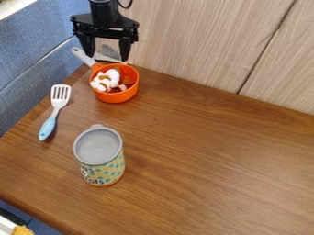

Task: Moved the blue spatula to the right of the orange pan

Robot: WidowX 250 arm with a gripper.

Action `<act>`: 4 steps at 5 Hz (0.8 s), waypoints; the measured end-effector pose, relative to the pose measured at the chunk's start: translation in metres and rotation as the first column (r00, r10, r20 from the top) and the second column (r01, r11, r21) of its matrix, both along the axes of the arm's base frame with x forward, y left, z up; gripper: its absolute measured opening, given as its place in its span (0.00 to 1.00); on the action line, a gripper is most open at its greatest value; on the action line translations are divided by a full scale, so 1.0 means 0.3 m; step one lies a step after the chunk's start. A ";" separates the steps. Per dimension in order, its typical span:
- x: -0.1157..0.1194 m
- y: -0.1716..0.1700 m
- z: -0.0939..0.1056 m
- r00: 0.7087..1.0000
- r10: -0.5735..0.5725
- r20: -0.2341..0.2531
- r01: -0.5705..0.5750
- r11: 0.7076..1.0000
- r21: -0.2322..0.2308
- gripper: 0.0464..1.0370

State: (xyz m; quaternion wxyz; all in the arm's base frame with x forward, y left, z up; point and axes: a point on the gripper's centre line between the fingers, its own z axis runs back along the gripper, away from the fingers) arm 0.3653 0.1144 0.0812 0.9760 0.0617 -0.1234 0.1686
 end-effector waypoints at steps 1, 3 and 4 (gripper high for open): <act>-0.010 -0.003 -0.043 0.999 0.006 -0.033 -0.007 1.000 -0.014 0.96; -0.147 0.040 -0.078 0.996 0.079 -0.046 -0.083 0.993 -0.082 0.96; -0.215 0.050 -0.069 0.997 0.071 -0.039 -0.074 0.994 -0.080 0.96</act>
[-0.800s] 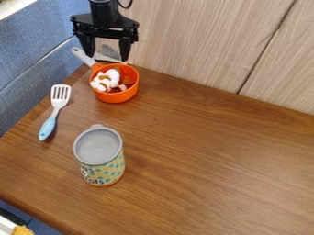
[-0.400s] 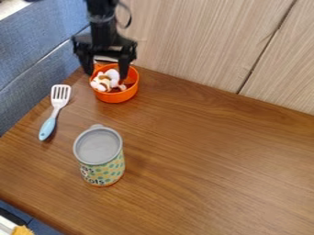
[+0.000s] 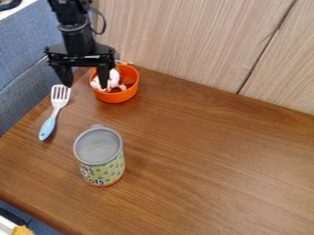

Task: Moved the blue spatula to the right of the orange pan

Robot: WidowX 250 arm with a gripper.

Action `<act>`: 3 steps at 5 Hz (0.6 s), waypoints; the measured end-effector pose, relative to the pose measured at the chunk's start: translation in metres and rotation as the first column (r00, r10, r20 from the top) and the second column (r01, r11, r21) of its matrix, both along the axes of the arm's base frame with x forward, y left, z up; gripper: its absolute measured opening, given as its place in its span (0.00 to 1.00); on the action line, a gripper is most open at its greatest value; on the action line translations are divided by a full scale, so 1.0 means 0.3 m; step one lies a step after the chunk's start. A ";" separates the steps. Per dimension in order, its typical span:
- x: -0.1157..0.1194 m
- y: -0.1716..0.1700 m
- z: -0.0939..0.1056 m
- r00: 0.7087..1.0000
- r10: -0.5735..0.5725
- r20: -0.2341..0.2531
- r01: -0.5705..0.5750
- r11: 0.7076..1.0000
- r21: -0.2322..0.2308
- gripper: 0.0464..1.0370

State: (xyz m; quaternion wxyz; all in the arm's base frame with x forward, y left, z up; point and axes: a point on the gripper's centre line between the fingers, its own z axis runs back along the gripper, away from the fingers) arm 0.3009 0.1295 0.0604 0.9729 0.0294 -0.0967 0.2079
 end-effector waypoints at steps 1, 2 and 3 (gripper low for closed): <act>-0.061 0.031 -0.041 0.999 0.033 -0.013 -0.033 0.999 -0.017 0.96; -0.095 0.072 -0.084 0.999 0.049 -0.022 -0.049 0.999 -0.002 0.96; -0.142 0.125 -0.170 0.993 0.071 -0.094 -0.072 0.997 -0.006 0.96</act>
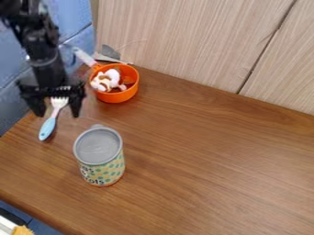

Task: Moved the blue spatula to the right of the orange pan

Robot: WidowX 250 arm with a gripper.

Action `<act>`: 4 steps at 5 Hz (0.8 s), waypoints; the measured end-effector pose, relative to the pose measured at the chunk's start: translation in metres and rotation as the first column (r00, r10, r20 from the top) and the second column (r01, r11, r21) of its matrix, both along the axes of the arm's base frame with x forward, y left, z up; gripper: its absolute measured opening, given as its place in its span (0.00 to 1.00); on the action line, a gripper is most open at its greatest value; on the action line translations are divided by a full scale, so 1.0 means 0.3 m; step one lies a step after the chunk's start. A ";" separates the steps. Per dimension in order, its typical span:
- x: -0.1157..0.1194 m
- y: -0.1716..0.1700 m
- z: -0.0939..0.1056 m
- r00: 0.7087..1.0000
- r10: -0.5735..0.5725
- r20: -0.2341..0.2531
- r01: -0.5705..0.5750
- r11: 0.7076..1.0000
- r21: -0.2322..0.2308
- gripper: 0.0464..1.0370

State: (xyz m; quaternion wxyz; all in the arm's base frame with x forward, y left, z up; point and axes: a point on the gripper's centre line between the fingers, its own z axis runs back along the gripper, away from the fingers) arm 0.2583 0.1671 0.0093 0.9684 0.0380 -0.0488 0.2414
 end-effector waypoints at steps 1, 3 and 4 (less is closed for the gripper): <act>-0.008 0.035 -0.058 1.000 0.004 -0.029 -0.006 0.999 -0.034 0.96; 0.007 0.079 -0.085 0.999 0.004 -0.053 -0.004 1.000 -0.015 0.63; 0.011 0.056 -0.087 0.998 -0.009 -0.060 0.010 1.000 0.015 0.33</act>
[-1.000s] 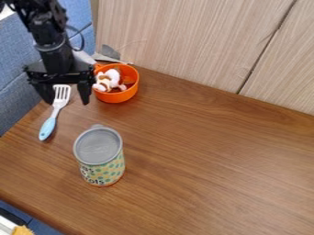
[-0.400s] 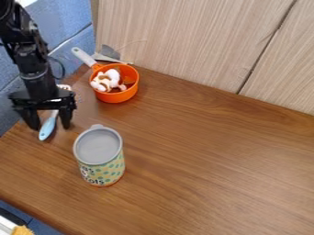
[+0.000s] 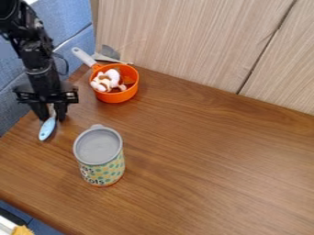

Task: Moved the blue spatula to the right of the orange pan

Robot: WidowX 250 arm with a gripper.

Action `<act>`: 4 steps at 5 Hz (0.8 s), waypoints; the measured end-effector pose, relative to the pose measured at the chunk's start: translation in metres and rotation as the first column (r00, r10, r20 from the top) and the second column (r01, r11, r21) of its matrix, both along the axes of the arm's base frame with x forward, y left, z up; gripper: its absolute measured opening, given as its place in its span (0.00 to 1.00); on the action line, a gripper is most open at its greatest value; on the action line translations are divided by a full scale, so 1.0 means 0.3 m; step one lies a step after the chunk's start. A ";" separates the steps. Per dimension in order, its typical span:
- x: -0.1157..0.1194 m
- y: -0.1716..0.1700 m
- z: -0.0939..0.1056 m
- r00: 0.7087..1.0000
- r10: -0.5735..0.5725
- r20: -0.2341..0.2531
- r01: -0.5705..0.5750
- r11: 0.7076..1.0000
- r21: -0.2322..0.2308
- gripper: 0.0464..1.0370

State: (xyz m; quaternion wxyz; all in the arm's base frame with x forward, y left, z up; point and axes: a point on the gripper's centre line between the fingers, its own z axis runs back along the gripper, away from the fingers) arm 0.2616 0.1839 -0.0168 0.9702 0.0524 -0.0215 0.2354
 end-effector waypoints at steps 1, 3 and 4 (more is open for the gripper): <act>0.004 -0.006 0.003 1.000 -0.003 0.010 0.003 1.000 -0.006 0.14; -0.026 -0.018 0.021 1.000 0.029 0.007 -0.029 0.999 -0.034 0.11; -0.019 -0.018 0.106 0.995 0.069 0.065 -0.069 0.998 -0.012 0.11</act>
